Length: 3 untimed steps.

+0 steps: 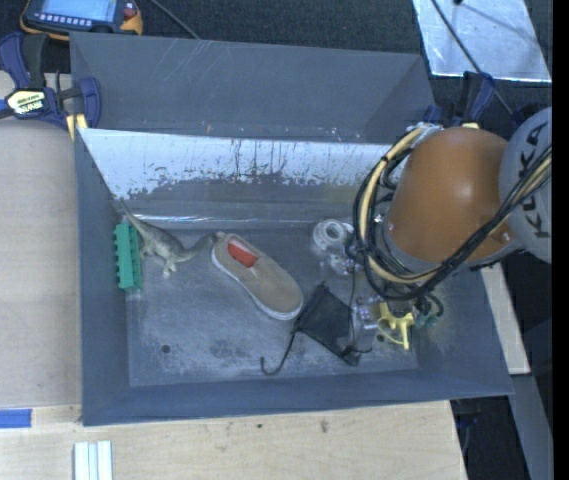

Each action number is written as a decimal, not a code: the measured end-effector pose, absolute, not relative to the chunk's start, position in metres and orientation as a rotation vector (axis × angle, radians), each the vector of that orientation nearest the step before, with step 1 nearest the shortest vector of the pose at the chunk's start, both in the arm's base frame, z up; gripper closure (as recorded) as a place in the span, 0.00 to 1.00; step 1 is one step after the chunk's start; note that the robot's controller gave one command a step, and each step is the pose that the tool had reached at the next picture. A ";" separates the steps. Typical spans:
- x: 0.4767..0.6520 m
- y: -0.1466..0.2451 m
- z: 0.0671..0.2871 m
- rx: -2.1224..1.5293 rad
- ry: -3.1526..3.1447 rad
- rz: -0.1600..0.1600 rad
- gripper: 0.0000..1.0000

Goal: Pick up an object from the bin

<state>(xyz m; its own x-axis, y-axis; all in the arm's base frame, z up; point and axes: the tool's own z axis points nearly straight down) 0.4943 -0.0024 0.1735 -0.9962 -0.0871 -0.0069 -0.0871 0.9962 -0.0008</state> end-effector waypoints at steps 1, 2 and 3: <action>0.489 -0.002 0.132 -0.155 3.140 0.000 0.00; 0.508 -0.016 0.140 -0.006 3.137 0.000 0.00; 0.504 -0.012 0.076 -0.017 3.135 0.000 0.00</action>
Offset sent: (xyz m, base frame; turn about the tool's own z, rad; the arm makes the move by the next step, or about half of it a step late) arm 0.0123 -0.0132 -0.0339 0.0828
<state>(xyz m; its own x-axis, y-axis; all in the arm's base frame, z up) 0.5043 -0.0121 0.0760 -0.9999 -0.0106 -0.0067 -0.0106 0.9999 -0.0001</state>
